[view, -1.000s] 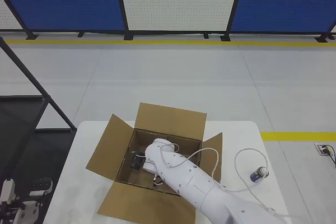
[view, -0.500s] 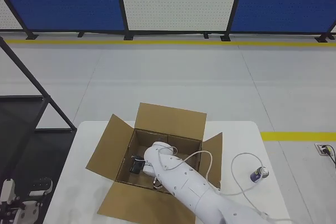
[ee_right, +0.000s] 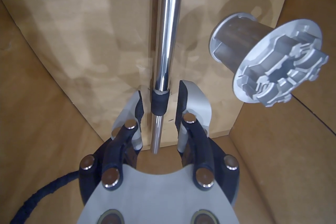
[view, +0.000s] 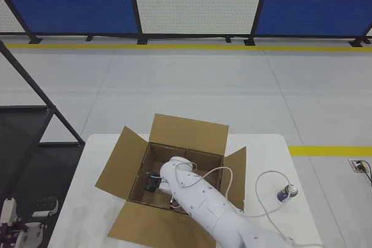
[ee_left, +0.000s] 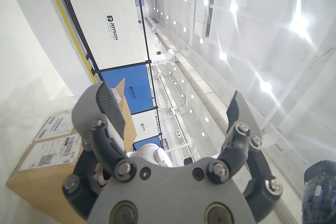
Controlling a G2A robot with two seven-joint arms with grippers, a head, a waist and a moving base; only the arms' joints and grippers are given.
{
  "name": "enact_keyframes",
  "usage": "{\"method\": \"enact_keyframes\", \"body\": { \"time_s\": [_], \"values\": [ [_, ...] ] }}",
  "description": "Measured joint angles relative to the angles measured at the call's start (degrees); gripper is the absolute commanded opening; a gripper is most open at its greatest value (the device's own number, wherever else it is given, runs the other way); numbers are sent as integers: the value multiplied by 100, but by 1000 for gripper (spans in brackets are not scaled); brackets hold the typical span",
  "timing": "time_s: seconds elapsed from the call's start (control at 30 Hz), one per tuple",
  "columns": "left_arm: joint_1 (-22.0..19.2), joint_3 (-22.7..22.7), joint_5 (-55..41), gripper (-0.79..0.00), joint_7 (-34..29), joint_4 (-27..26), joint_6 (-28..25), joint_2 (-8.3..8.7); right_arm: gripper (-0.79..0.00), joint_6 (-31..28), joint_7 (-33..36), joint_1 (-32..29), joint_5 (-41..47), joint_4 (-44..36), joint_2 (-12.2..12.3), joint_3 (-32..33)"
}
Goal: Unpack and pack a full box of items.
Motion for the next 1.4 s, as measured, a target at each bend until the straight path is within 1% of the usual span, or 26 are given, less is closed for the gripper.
{"method": "enact_keyframes", "body": {
  "time_s": [0.2,0.43,0.87,1.17,1.27,1.4],
  "values": [
    [0,0,0,0,0,0,0,0,-468,93,-137,116,-14,113,-18,83],
    [0,0,0,0,0,0,0,0,-468,263,-103,266,-111,33,-14,147],
    [0,0,0,0,0,0,0,0,-465,527,-57,373,-262,-261,141,326],
    [0,0,0,0,0,0,0,0,-446,634,-54,349,-321,-601,403,550],
    [0,0,0,0,0,0,0,0,-437,698,-53,276,-395,-860,535,629],
    [0,0,0,0,0,0,0,0,-419,865,85,109,-558,-1443,770,767]
  ]
}}
